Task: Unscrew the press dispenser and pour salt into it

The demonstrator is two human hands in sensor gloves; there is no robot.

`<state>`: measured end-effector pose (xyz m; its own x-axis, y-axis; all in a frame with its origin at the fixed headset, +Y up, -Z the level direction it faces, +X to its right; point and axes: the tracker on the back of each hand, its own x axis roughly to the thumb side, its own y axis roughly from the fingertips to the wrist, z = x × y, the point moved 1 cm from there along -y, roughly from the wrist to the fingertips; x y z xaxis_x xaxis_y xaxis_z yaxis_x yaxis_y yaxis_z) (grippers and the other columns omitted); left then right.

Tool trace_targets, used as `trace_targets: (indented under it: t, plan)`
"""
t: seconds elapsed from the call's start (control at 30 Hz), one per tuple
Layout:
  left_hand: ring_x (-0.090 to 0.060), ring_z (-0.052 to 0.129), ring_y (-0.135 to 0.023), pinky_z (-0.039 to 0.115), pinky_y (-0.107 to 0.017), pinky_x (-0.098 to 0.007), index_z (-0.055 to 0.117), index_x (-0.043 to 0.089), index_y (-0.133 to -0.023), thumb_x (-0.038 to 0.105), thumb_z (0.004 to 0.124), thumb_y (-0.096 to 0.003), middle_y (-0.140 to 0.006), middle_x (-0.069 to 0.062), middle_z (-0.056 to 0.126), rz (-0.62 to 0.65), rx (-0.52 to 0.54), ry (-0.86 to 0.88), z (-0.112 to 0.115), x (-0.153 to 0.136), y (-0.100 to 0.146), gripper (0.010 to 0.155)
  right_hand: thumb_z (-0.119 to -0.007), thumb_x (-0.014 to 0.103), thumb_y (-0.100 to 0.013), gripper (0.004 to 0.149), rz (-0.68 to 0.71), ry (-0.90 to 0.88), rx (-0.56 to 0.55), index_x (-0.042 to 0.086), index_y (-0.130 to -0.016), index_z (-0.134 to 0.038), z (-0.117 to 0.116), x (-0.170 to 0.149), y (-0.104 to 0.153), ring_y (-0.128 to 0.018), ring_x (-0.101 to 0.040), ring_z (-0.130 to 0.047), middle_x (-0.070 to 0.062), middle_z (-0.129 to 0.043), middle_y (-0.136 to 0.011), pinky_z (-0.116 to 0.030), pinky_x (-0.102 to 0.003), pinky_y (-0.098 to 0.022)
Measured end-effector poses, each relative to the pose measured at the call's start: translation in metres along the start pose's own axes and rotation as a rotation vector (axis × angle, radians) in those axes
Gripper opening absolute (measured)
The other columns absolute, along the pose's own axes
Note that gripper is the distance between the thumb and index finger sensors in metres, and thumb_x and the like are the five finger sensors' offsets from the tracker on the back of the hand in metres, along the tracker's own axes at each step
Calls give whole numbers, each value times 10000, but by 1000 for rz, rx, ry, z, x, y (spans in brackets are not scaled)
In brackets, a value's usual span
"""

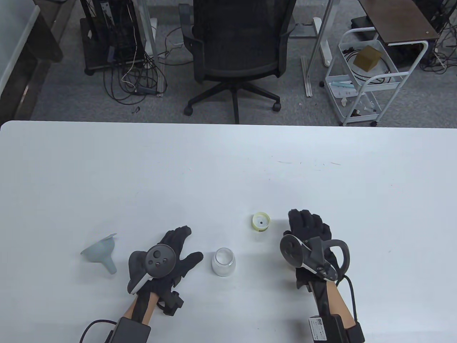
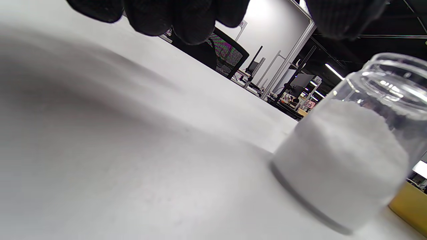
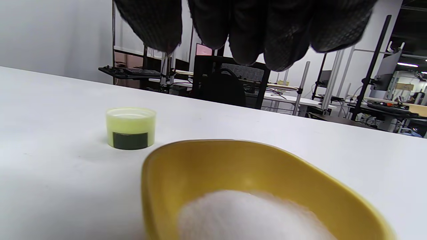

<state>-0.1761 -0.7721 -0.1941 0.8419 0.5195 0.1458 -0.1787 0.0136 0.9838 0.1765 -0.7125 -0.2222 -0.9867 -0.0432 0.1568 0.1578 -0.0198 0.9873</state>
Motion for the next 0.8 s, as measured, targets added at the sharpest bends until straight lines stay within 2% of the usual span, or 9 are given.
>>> trace_targets:
  t: [0.2, 0.4, 0.57, 0.8]
  plan:
    - [-573, 642, -1054, 589, -691, -703, 479, 73, -1202, 652, 717, -471, -1197, -260, 641, 1, -1, -6, 0, 0, 0, 962, -665, 251, -655, 604, -129, -11, 42, -46, -1156, -507, -2, -33, 9, -947, -596, -678, -350, -604, -1121, -610, -720, -650]
    - [-575, 647, -1051, 591, -690, -702, 483, 72, -1201, 648, 719, -473, -1195, -263, 642, -3, -8, -11, 1, 0, 0, 958, -665, 247, -655, 591, -252, -81, 158, -55, -1144, -528, -18, -68, 10, -857, -512, -813, -330, -701, -1056, -697, -659, -616]
    - [-572, 651, -1050, 592, -691, -701, 485, 72, -1201, 646, 720, -474, -1195, -263, 644, -4, -12, -16, 1, 0, 0, 955, -673, 246, -654, 567, -262, -141, 286, -64, -1118, -573, -33, -78, 7, -765, -429, -896, -281, -794, -980, -770, -587, -573]
    - [-571, 655, -1048, 595, -691, -699, 488, 73, -1200, 646, 719, -474, -1193, -262, 649, 0, -21, -35, 3, 2, -1, 953, -701, 216, -644, 537, -273, -168, 386, -82, -1082, -622, -48, -79, 3, -662, -335, -956, -223, -863, -894, -836, -503, -515]
